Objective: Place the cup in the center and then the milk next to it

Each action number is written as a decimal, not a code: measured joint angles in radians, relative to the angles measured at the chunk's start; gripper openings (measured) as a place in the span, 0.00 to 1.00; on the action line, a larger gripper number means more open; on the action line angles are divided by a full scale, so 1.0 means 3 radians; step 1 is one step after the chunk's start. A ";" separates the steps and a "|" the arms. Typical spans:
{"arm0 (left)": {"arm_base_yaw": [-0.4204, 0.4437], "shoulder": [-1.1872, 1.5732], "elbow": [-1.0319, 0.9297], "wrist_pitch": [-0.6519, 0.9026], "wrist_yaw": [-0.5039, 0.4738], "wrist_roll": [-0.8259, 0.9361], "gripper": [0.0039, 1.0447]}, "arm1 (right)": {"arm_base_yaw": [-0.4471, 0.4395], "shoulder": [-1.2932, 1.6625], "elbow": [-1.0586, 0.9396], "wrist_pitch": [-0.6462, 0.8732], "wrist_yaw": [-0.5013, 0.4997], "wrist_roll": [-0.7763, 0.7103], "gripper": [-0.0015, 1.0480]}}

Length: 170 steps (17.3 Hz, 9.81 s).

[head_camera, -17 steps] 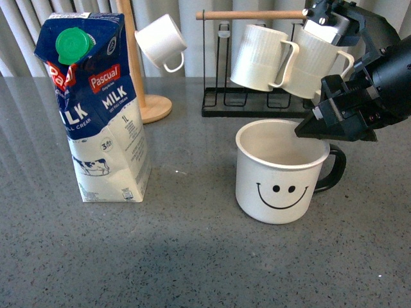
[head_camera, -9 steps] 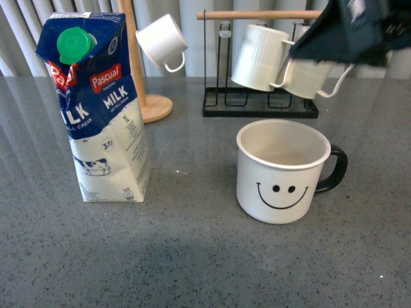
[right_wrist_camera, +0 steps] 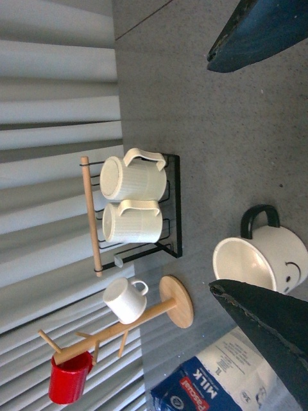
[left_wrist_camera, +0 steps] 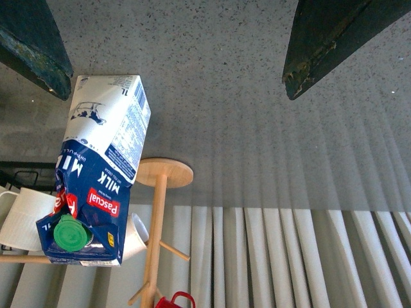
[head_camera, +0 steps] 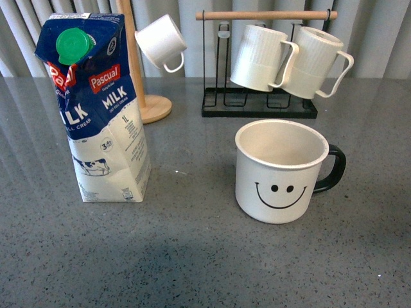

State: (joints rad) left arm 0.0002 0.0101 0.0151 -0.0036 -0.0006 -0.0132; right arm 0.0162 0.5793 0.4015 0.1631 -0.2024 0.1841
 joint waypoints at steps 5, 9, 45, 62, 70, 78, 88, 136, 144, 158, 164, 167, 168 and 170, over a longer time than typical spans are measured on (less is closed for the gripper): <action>-0.0001 0.0000 -0.0001 0.0000 0.0000 0.0000 0.94 | -0.0067 -0.0628 -0.0804 0.0210 0.0675 -0.0501 0.53; -0.0001 0.0000 -0.0001 0.0000 -0.0001 0.0000 0.94 | -0.0055 -0.0835 -0.1012 0.0219 0.0674 -0.0557 0.19; -0.0001 0.0000 -0.0001 0.0000 0.0000 0.0000 0.94 | -0.0055 -0.1918 -0.1294 -0.0559 0.0675 -0.0593 0.94; -0.0760 0.1578 0.0848 0.0193 -0.0467 -0.0130 0.94 | -0.0055 -0.1918 -0.1294 -0.0558 0.0674 -0.0595 0.94; -0.1212 0.3709 0.1616 0.1297 -0.0544 -0.0220 0.94 | -0.0055 -0.1918 -0.1294 -0.0558 0.0675 -0.0595 0.94; -0.1058 0.4643 0.2107 0.1601 -0.0511 -0.0460 0.94 | -0.0055 -0.1918 -0.1294 -0.0558 0.0674 -0.0595 0.94; -0.1085 0.4733 0.2141 0.1682 -0.0635 -0.0404 0.14 | -0.0055 -0.1918 -0.1294 -0.0558 0.0674 -0.0595 0.94; -0.2132 0.4641 0.2416 0.1822 -0.1361 -0.0824 0.94 | -0.0055 -0.1918 -0.1294 -0.0558 0.0675 -0.0595 0.94; -0.1414 0.3696 0.2387 0.1228 -0.0549 -0.0215 0.94 | -0.0055 -0.1918 -0.1294 -0.0558 0.0675 -0.0595 0.94; -0.0018 0.1874 0.0532 0.1320 0.0008 -0.0011 0.01 | -0.0055 -0.1918 -0.1294 -0.0557 0.0675 -0.0595 0.94; -0.0006 0.1437 0.0248 0.1176 0.0003 -0.0011 0.01 | -0.0055 -0.1918 -0.1294 -0.0557 0.0675 -0.0595 0.94; -0.0006 0.1217 0.0150 0.1044 0.0003 -0.0013 0.01 | -0.0055 -0.1918 -0.1294 -0.0557 0.0675 -0.0595 0.94; -0.0006 0.1171 0.0135 0.1012 0.0003 -0.0013 0.01 | -0.0055 -0.1918 -0.1294 -0.0557 0.0675 -0.0595 0.94; -0.0006 0.1058 0.0108 0.0938 0.0003 -0.0013 0.01 | -0.0055 -0.1918 -0.1294 -0.0557 0.0675 -0.0595 0.94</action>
State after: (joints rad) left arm -0.0017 0.3275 0.0475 0.2779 0.0002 -0.0170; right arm -0.0002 0.0040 0.0132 -0.0040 0.0002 0.0055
